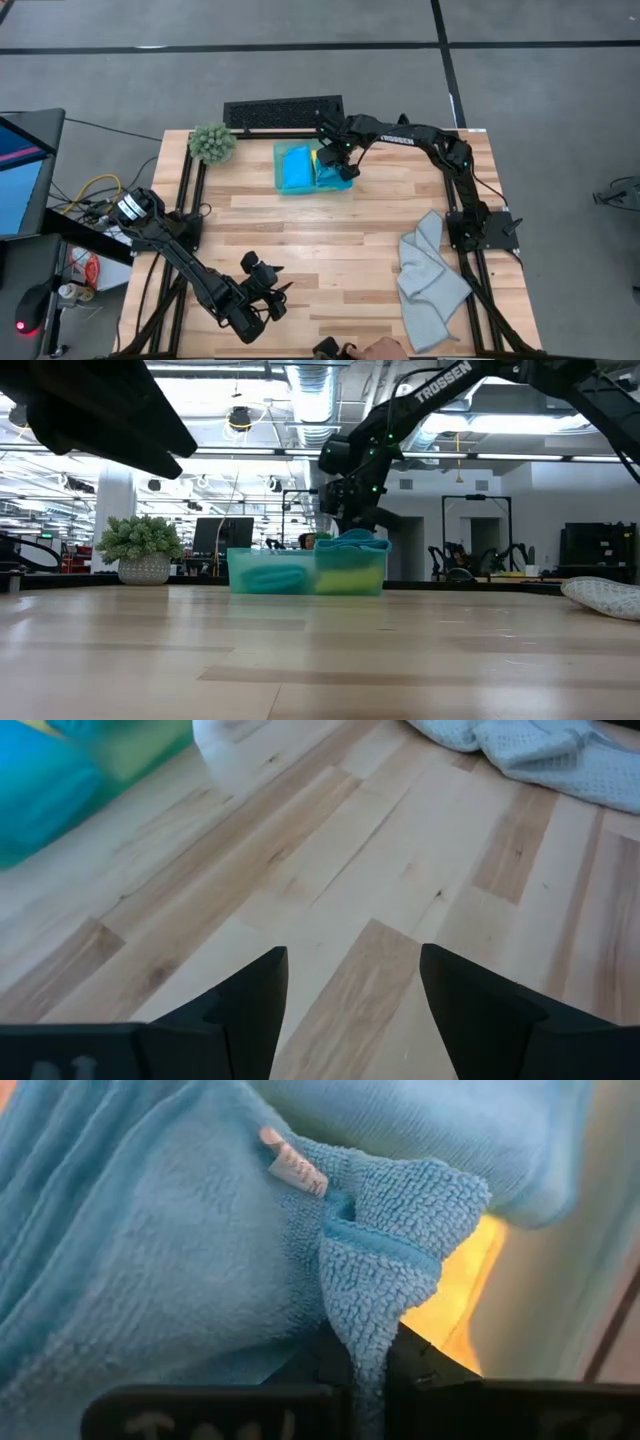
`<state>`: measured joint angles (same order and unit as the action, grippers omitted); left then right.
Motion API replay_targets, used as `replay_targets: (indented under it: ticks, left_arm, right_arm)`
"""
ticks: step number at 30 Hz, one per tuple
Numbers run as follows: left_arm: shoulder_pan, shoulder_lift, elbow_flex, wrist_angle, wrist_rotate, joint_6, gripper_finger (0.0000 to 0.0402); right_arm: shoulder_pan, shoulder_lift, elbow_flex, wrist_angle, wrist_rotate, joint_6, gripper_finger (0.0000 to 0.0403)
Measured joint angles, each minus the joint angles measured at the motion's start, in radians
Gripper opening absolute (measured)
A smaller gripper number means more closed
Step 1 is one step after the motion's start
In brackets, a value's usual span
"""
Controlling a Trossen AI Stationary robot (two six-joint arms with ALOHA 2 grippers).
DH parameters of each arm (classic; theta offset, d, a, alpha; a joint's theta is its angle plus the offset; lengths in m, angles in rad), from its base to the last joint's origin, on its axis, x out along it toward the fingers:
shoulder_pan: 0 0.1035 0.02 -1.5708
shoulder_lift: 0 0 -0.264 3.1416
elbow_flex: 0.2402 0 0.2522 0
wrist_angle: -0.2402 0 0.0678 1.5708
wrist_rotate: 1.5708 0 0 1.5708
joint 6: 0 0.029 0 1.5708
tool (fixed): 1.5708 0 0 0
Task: Fold microfiber towels
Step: Put the blue microfiber towel into the bin
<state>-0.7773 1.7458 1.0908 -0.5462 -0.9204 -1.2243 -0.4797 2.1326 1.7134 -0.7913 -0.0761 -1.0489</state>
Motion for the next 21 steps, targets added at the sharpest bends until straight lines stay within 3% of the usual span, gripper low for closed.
replay_targets:
  ticks: [14,21]
  left_arm:
    - [0.0,0.0,0.0,-0.011,-0.011,0.001,0.0222]
    - [0.0,0.0,0.0,-0.019,-0.011,-0.005,0.0222]
  right_arm:
    - [-0.001,0.0,0.0,0.098,0.028,-0.033,0.0063]
    - [-0.022,0.0,0.0,0.114,0.029,-0.034,0.0126]
